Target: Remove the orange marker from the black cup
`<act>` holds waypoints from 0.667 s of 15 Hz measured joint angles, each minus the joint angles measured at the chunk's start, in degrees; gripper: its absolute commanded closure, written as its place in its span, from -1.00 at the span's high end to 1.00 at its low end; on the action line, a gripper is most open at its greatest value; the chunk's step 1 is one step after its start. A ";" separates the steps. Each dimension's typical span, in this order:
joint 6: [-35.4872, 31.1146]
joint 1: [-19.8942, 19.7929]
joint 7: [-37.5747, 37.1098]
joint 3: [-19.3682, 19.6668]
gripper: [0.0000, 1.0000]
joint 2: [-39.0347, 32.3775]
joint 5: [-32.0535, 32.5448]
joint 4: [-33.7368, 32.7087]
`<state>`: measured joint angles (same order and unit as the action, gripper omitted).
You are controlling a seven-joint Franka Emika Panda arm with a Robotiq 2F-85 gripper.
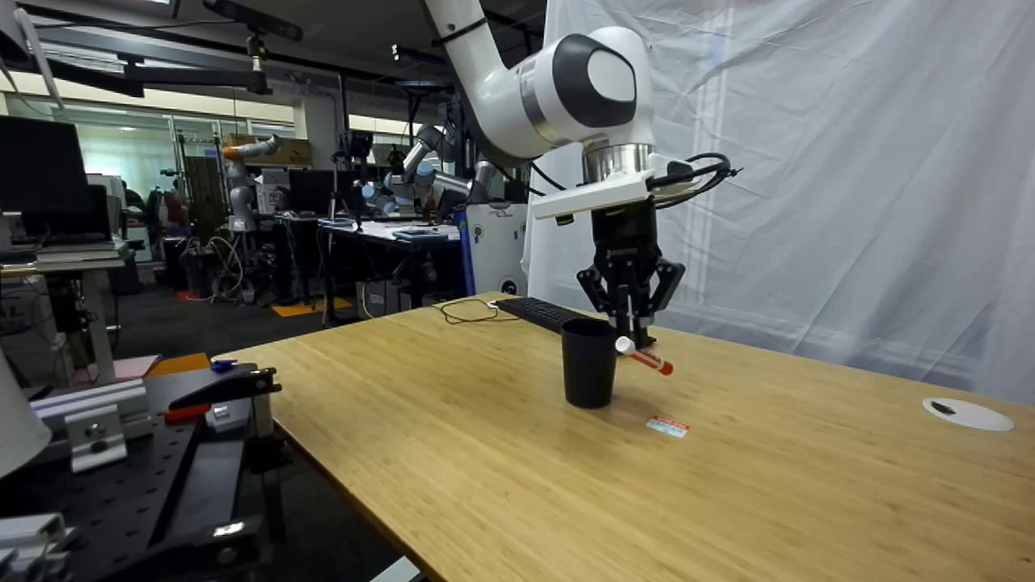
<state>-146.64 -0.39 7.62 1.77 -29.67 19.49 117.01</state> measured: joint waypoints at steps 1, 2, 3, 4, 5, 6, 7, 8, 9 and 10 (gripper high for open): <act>-1.56 0.02 -1.16 0.18 -0.90 -0.42 -0.01 0.44; -3.04 0.07 -2.35 0.34 -0.90 -1.00 -0.01 0.73; -4.40 0.17 -3.38 0.53 -0.90 -1.56 -0.01 0.95; -5.59 0.29 -4.35 0.69 -0.90 -2.11 -0.01 1.05; -6.72 0.41 -5.19 0.83 -0.90 -2.66 -0.02 1.17; -7.60 0.55 -5.97 0.97 -0.90 -3.10 -0.02 1.24; -8.46 0.70 -6.62 1.13 -0.90 -3.48 -0.02 1.28; -9.13 0.87 -7.11 1.30 -0.90 -3.80 -0.04 1.31; -9.62 1.04 -7.52 1.49 -0.90 -4.00 -0.04 1.34; -10.02 1.23 -7.89 1.66 -0.90 -4.08 -0.05 1.40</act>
<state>-156.66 0.83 -0.27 3.44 -33.75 19.45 118.41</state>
